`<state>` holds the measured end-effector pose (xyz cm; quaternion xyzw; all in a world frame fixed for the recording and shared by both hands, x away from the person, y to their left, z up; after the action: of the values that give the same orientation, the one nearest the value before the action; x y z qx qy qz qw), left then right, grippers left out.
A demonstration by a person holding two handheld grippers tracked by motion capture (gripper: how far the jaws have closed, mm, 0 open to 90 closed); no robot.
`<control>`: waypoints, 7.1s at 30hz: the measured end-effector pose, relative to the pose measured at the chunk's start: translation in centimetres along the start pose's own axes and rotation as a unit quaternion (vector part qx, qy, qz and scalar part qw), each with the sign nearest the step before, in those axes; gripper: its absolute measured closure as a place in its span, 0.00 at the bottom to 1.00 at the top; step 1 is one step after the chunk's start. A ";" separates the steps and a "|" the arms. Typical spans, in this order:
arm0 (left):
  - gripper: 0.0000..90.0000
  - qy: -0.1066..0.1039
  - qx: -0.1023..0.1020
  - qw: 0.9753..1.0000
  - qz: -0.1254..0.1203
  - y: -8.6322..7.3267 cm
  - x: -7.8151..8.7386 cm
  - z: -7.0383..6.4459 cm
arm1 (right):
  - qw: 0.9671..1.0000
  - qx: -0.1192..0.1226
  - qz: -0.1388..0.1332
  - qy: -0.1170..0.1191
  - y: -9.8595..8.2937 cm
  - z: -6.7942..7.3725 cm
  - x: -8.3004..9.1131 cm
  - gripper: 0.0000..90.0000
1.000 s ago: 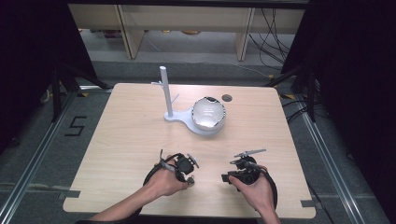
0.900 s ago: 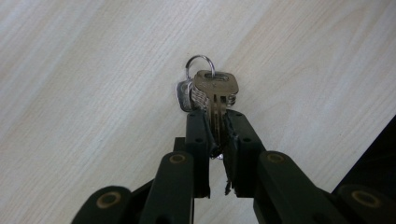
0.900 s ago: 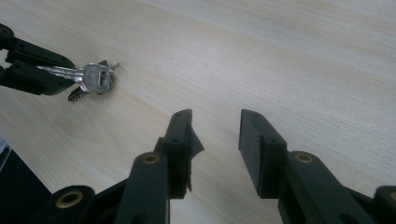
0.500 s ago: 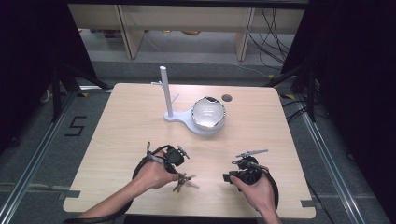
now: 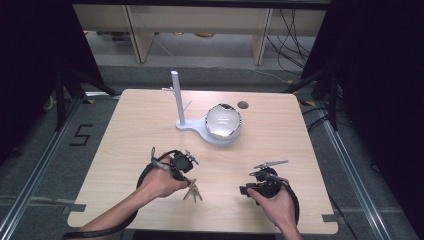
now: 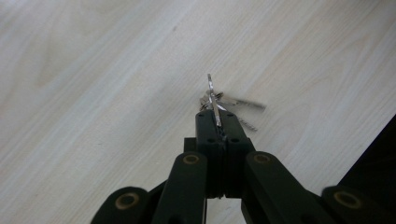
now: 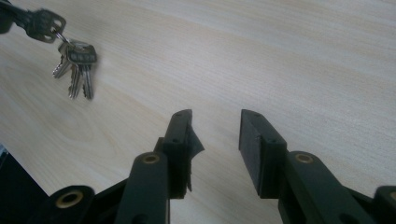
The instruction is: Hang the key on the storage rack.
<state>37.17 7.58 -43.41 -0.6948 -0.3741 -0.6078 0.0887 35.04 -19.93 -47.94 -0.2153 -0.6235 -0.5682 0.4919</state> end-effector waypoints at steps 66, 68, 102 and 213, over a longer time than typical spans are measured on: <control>0.98 0.137 0.076 0.977 -0.143 2.4 13.1 10.2 | 0.998 -0.040 -0.039 -0.041 -2.5 -2.8 0.3 0.69; 0.98 0.140 0.081 0.976 -0.142 2.6 13.4 10.6 | 0.997 -0.025 -0.055 -0.040 -2.5 -3.1 0.1 0.70; 0.98 0.202 0.129 0.952 -0.190 5.8 15.0 15.3 | 0.998 -0.034 -0.052 -0.033 -2.7 -3.4 0.0 0.70; 0.99 0.241 0.068 0.948 -0.195 11.7 16.3 13.6 | 0.998 -0.030 -0.046 -0.026 -2.9 -3.9 -0.4 0.70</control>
<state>54.77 13.96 -28.01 -0.4334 -0.5101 -0.7357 0.1036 34.26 -24.14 -50.25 -0.2153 -0.6282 -0.6027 0.4425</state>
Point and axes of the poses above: each handheld gripper's, and its own axes: x roughly backward along the jaws, y roughly out of its top, z roughly to its left, the point moved 1 cm from there along -x, roughly forward along the jaws, and after that the axes turned 12 degrees about -y, right-handed, at the moved point
